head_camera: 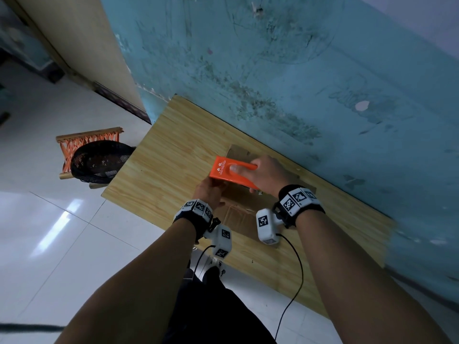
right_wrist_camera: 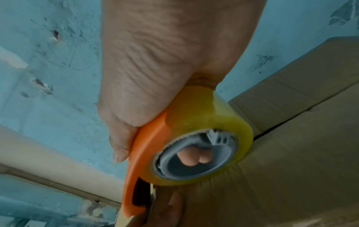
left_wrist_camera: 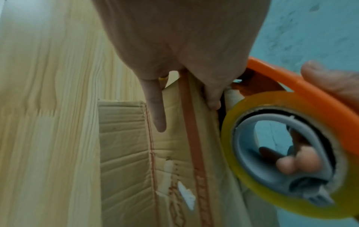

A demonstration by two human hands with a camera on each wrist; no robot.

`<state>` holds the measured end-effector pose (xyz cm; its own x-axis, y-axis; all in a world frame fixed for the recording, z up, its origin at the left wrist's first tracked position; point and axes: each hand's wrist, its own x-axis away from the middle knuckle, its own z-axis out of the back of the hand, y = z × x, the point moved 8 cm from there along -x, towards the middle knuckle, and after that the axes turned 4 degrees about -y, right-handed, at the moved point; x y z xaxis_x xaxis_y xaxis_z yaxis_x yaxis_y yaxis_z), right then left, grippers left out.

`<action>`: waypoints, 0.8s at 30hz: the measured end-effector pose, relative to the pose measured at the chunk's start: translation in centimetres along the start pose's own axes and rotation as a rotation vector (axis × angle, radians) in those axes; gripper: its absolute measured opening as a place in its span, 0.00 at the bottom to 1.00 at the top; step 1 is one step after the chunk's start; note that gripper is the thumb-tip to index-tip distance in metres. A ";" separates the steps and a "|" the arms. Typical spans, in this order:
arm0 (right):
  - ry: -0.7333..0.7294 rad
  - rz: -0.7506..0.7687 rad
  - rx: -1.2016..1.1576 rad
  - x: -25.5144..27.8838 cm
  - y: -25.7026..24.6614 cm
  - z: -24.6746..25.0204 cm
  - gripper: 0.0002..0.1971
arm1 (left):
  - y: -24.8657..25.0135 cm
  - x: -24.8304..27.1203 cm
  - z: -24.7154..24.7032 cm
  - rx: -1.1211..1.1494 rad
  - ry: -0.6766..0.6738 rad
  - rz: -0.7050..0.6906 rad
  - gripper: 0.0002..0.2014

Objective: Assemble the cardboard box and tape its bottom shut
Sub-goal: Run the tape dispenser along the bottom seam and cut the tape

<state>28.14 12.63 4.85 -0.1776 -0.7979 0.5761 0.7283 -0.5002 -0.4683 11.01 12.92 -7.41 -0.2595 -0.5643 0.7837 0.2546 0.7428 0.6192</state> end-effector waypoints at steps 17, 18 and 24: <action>0.071 -0.049 0.047 1.9 1.9 0.5 0.30 | 0.6 0.9 0.1 0.126 -0.110 -0.015 0.13; 0.064 -0.039 0.045 2.0 2.1 0.4 0.29 | 0.9 0.8 0.5 0.136 -0.093 0.006 0.11; 0.054 -0.036 0.049 1.6 1.9 -0.1 0.29 | 5.8 0.1 -0.9 -0.189 -0.172 0.134 0.56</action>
<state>29.15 10.36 4.77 -0.2391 -0.7970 0.5546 0.7520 -0.5133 -0.4136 13.32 16.87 -3.71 -0.3626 -0.3844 0.8490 0.4620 0.7171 0.5219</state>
